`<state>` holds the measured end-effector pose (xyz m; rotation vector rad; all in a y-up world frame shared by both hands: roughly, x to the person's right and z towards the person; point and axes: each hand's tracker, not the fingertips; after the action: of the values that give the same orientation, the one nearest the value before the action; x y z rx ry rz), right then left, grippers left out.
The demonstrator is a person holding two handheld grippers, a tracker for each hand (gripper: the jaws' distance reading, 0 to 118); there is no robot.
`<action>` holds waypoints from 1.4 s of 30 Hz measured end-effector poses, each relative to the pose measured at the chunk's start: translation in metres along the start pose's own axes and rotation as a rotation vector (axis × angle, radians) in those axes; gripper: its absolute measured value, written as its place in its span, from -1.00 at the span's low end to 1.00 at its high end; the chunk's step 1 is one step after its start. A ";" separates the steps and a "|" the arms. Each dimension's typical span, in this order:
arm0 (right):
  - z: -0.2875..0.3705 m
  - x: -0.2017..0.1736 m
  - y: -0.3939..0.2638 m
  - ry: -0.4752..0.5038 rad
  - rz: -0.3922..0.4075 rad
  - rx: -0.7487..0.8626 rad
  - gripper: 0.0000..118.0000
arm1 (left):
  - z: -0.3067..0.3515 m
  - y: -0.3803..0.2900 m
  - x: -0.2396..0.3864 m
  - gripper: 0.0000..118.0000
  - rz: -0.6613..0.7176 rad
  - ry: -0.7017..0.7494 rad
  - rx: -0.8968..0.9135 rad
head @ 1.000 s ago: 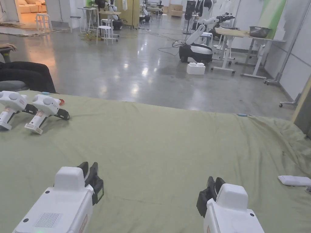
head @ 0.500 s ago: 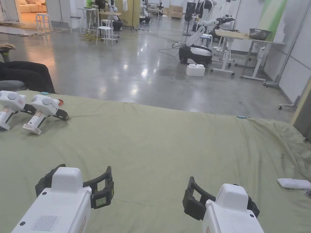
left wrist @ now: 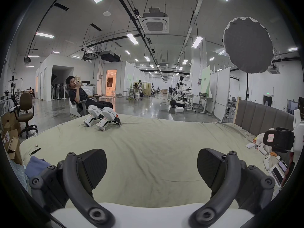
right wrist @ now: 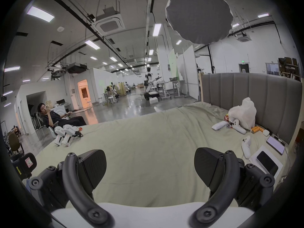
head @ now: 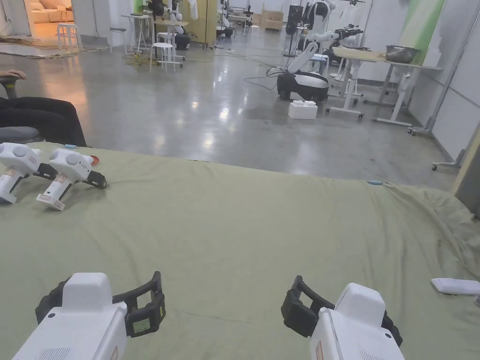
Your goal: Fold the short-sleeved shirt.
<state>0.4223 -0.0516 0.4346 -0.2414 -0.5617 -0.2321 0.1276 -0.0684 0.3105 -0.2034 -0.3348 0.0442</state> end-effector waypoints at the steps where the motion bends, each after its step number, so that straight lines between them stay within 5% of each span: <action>1: -0.001 -0.001 0.001 0.001 -0.007 -0.009 0.85 | 0.001 0.000 0.000 0.91 0.004 -0.003 0.004; 9: -0.001 -0.003 0.008 0.025 -0.086 -0.052 0.84 | 0.000 -0.003 0.002 0.91 0.021 -0.028 -0.002; 16: -0.007 -0.008 0.014 -0.062 -0.042 -0.084 0.84 | -0.001 -0.003 0.005 0.91 -0.008 -0.001 0.004; 42: -0.017 -0.008 0.009 -0.073 0.023 -0.100 0.85 | -0.003 0.002 0.004 0.91 -0.070 0.062 0.037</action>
<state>0.4269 -0.0470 0.4147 -0.3545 -0.6200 -0.2305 0.1322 -0.0665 0.3089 -0.1557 -0.2786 -0.0251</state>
